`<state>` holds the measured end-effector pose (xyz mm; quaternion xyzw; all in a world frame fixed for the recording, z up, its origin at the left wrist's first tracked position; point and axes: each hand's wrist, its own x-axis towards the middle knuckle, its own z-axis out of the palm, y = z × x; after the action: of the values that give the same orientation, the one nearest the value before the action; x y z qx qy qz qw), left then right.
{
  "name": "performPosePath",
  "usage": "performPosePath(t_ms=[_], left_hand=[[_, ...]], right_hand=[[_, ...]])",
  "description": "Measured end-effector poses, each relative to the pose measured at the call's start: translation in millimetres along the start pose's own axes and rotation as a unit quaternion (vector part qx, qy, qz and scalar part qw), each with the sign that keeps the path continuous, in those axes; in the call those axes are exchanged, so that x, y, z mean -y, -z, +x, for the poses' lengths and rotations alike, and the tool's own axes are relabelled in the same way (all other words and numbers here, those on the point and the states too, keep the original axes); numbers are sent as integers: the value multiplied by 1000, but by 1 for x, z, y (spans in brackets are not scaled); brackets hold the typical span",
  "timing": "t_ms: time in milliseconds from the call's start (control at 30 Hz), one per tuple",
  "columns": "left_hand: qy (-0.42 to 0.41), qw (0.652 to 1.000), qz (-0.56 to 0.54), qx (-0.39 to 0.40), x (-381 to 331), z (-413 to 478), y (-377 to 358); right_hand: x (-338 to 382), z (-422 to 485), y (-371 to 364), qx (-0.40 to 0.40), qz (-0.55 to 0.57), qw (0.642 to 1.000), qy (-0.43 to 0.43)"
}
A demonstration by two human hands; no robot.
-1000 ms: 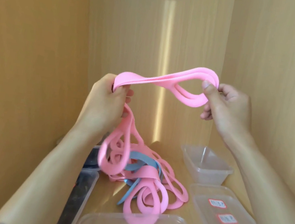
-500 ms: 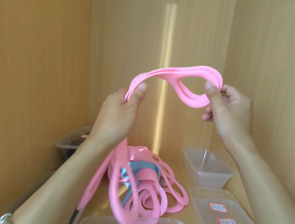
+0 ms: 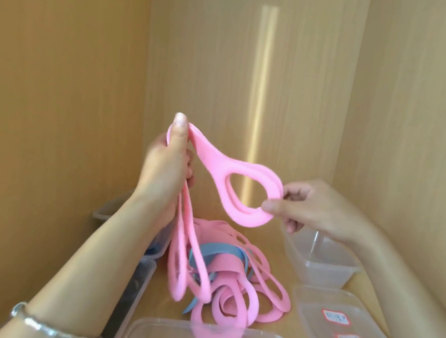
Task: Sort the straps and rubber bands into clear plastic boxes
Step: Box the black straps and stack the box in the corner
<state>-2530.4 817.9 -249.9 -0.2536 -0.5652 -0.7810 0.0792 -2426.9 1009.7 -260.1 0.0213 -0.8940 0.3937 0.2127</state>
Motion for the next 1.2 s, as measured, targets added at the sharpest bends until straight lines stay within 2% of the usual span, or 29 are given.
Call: performPosePath(t_ms=[133, 333, 400, 467, 567, 667, 767, 867, 1000, 1200], left_hand=[[-16, 1000, 7, 2, 4, 1, -2], [-9, 997, 65, 50, 8, 2, -2], [-24, 994, 76, 69, 10, 0, -5], [-44, 990, 100, 86, 13, -2, -10], [-52, 987, 103, 112, 12, -6, -13], [-50, 986, 83, 137, 6, -11, -17], [-58, 981, 77, 170, 1, -18, -24], [-52, 977, 63, 198, -2, -25, -30], [-53, 977, 64, 199, -4, -27, -31], [-30, 980, 44, 190, -5, -29, -33]], right_hand=[[-5, 4, -12, 140, -9, 990, -25], [-11, 7, -15, 220, -78, 971, -60], [-11, 6, -14, 208, -114, 968, -79], [-5, 5, -13, 158, -125, 977, -68], [8, 3, -14, 52, -67, 996, 1], [18, 4, -19, -1, -18, 998, 58], [29, -1, -21, 3, 8, 996, 94], [36, -6, -21, 33, 24, 995, 92], [33, -5, -19, 36, 16, 997, 70], [31, -2, -25, 95, 7, 994, 54]])
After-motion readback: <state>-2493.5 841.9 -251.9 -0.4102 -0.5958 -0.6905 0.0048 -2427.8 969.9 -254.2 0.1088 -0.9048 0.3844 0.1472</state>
